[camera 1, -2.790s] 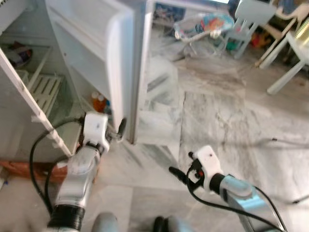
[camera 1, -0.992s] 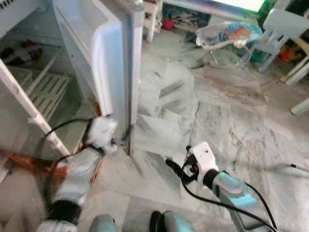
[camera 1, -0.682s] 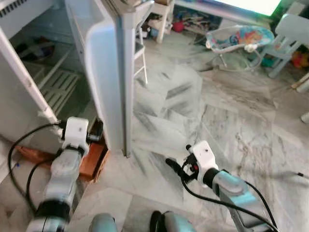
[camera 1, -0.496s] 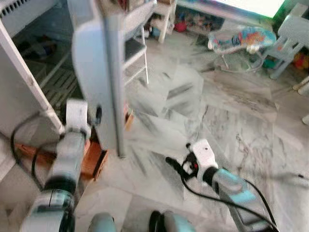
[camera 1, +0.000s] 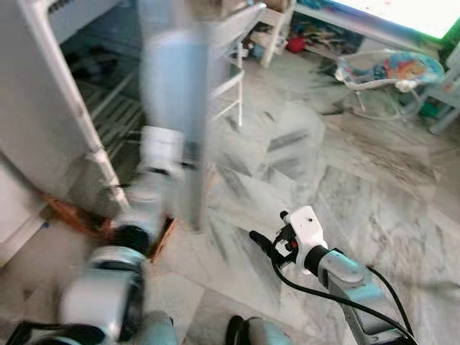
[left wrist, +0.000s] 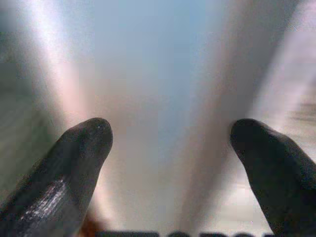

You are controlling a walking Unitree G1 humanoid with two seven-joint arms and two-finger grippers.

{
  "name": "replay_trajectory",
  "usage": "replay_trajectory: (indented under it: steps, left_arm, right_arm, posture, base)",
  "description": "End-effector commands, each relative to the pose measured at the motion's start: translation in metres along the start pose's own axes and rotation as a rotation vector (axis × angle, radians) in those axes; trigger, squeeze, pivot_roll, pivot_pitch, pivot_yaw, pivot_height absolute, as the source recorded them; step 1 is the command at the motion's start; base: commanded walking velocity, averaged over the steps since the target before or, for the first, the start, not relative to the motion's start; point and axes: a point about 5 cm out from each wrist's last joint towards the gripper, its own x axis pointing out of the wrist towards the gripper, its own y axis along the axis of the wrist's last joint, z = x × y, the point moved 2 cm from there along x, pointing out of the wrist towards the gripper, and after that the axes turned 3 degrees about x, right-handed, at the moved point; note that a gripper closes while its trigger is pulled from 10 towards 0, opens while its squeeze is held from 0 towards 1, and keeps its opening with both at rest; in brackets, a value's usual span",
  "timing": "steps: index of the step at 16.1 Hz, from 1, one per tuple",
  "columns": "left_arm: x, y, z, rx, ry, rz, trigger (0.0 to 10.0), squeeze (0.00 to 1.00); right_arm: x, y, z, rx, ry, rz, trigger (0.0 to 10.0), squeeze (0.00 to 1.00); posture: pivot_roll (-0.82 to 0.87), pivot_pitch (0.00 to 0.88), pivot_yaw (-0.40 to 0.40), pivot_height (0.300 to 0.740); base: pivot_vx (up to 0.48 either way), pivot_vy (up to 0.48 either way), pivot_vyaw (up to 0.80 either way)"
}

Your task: Restocking fridge

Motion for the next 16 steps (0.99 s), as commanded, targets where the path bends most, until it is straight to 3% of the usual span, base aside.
replay_trajectory:
  steps: [1,2,3,4,5,6,7,8,9,11,16]
  left_arm:
    - [-0.003,0.026,0.107,-0.012,-0.432,0.127,10.0,0.00]
    - [-0.010,0.031,0.131,-0.018,-0.526,0.161,10.0,0.00]
    - [-0.015,0.030,0.140,-0.010,-0.563,0.170,10.0,0.00]
    - [-0.015,0.013,0.129,0.075,-0.542,0.140,10.0,0.00]
    - [-0.012,0.000,0.105,0.084,-0.462,0.092,10.0,0.00]
    - [-0.013,-0.014,0.063,0.079,-0.334,0.039,10.0,0.00]
    - [-0.016,-0.020,0.044,0.075,-0.280,0.014,10.0,0.00]
    - [-0.018,-0.022,0.036,0.080,-0.248,0.013,10.0,0.00]
    - [-0.028,-0.028,0.017,0.074,-0.187,-0.005,10.0,0.00]
    - [-0.037,-0.033,0.004,0.080,-0.138,-0.014,10.0,0.00]
    - [-0.094,-0.056,-0.052,0.045,0.141,-0.047,10.0,0.00]
  right_arm:
    - [-0.001,-0.001,0.002,0.003,-0.008,-0.004,10.0,0.00]
    - [0.000,-0.001,0.001,0.004,-0.004,-0.004,10.0,0.00]
    - [0.001,-0.001,0.000,0.004,-0.002,-0.004,10.0,0.00]
    - [0.002,0.000,-0.001,0.005,0.000,-0.002,10.0,0.00]
    - [0.002,-0.001,0.000,0.008,-0.004,-0.002,10.0,0.00]
    - [0.001,-0.003,0.000,0.010,-0.006,-0.005,10.0,0.00]
    - [0.001,-0.004,0.000,0.011,-0.006,-0.007,10.0,0.00]
    - [0.001,-0.004,-0.001,0.011,-0.004,-0.006,10.0,0.00]
    - [0.002,-0.003,-0.002,0.010,0.001,-0.005,10.0,0.00]
    - [0.003,-0.002,-0.003,0.009,0.008,0.000,10.0,0.00]
    - [0.001,0.033,0.001,0.037,-0.027,0.199,10.0,0.00]
  posture:
    - [0.10,0.122,-0.129,0.740]
    - [0.09,0.121,-0.130,0.740]
    - [0.09,0.121,-0.127,0.740]
    - [0.09,0.120,-0.122,0.740]
    - [0.09,0.122,-0.119,0.740]
    - [0.10,0.124,-0.116,0.740]
    - [0.10,0.124,-0.116,0.740]
    - [0.10,0.126,-0.115,0.740]
    - [0.11,0.128,-0.117,0.740]
    - [0.11,0.129,-0.118,0.740]
    - [0.14,0.152,-0.103,0.740]
  base:
    - [0.000,0.000,0.00]
    - [0.000,0.000,0.00]
    - [0.000,0.000,0.00]
    - [0.000,0.000,0.00]
    - [0.000,0.000,0.00]
    - [0.000,0.000,0.00]
    - [0.000,0.000,0.00]
    - [0.000,0.000,0.00]
    - [0.000,0.000,0.00]
    - [0.000,0.000,0.00]
    - [0.119,-0.184,0.00]
